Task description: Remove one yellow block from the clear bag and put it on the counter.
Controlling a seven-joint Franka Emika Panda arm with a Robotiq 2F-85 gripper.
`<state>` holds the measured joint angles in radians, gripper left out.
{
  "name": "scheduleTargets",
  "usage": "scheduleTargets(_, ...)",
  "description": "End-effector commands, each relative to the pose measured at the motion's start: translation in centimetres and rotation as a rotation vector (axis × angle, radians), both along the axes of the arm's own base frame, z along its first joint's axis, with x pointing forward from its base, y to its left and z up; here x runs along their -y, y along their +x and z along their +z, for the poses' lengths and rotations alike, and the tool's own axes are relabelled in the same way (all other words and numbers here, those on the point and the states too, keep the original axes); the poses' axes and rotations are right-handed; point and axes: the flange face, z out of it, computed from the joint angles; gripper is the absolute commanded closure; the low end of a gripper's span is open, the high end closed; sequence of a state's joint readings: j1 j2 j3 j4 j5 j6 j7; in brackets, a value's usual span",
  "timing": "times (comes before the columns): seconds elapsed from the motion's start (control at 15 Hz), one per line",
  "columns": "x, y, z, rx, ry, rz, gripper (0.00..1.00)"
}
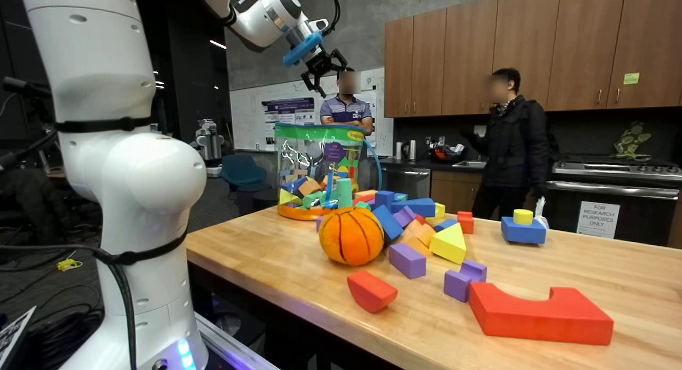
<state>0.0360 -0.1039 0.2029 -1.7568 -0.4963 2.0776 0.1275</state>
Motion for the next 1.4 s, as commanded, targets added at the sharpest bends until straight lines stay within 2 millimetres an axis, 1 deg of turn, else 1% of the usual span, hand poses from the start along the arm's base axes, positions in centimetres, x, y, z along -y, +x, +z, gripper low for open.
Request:
scheduleTargets(0.0,-2.1,0.5,-1.1,-0.033,-0.022,0.026,0.00)
scheduleTargets(0.2,-3.8,0.1,-3.2,-0.075,-0.032,0.054,0.00)
scheduleTargets(0.33,-4.5,-0.3,-4.4,-0.096,-0.044,0.056,0.00)
scheduleTargets(0.4,-4.6,-0.6,-4.6,-0.105,-0.051,0.053,0.00)
scheduleTargets(0.47,-4.5,0.1,-4.3,-0.100,-0.022,0.066,0.00)
scheduleTargets(0.6,-4.7,-0.1,-4.9,-0.113,-0.031,0.067,0.00)
scheduleTargets(0.73,-4.7,-0.1,-4.9,-0.114,-0.032,0.067,0.00)
scheduleTargets(0.93,-4.6,0.4,-5.2,-0.149,0.018,0.077,0.00)
scheduleTargets(1.13,-4.6,1.4,-6.9,-0.221,0.008,0.055,0.00)
scheduleTargets(1.33,-4.9,1.8,-8.9,-0.288,-0.011,0.045,0.00)
